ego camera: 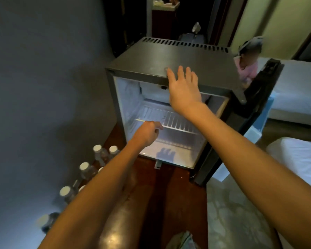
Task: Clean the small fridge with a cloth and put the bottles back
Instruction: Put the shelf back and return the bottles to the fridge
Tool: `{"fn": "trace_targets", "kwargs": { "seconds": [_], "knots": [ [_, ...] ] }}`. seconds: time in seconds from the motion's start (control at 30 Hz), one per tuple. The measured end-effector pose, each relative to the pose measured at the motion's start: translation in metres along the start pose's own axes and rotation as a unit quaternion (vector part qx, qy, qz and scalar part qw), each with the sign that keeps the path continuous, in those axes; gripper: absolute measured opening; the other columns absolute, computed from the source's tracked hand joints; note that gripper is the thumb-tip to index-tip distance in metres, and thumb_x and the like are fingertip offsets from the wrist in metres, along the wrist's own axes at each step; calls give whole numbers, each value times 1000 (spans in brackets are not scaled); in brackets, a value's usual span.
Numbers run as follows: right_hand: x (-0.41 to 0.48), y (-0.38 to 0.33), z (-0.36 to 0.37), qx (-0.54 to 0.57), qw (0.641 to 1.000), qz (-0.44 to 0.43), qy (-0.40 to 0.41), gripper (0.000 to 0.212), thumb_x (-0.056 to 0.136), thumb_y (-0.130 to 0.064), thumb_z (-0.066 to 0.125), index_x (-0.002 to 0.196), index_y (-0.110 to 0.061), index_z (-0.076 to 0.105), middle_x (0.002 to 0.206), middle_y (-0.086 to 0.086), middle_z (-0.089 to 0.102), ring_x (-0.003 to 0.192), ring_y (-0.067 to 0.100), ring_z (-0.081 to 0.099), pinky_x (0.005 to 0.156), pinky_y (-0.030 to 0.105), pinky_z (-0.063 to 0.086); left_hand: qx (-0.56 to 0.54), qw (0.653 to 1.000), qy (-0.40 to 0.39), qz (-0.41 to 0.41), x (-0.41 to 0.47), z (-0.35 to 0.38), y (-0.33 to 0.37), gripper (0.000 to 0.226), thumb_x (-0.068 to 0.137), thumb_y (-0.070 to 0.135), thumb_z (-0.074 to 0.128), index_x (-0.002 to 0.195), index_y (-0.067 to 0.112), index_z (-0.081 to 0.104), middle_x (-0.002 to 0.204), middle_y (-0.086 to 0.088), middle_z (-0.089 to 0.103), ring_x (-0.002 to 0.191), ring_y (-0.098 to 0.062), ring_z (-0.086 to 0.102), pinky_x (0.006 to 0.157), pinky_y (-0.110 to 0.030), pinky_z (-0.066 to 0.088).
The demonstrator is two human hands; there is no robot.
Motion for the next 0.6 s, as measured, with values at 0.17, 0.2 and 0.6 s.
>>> {"fn": "trace_targets", "kwargs": {
  "seconds": [0.17,0.2,0.6],
  "knots": [
    [-85,-96,28,186,961,-187,89,49,76,4,59,124,-4,55,128,22,50,118,40,45,93,51,47,66,990,28,-121,-70,-43,-66,26,87,13,51,101,25,71,109,-5,72,104,-30,64,88,-41,52],
    [-95,-111,56,237,953,-189,18,46,79,2,59,124,-5,56,123,20,50,115,38,47,92,50,47,90,984,20,-150,-88,-48,-78,24,86,16,52,100,25,70,108,-5,72,103,-31,64,87,-40,52],
    [-106,-201,228,402,873,-13,-276,47,99,-18,57,143,-15,40,146,8,43,133,27,46,106,39,44,194,954,-55,-221,-178,-39,-149,40,86,51,63,118,29,56,121,-1,63,113,-27,57,91,-40,36]
  ]
}}
Point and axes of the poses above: each hand's wrist, its own x-axis towards the middle knuckle, its own z-axis out of the palm, y = z × x, the point moved 9 cm from there along x, towards the middle knuckle
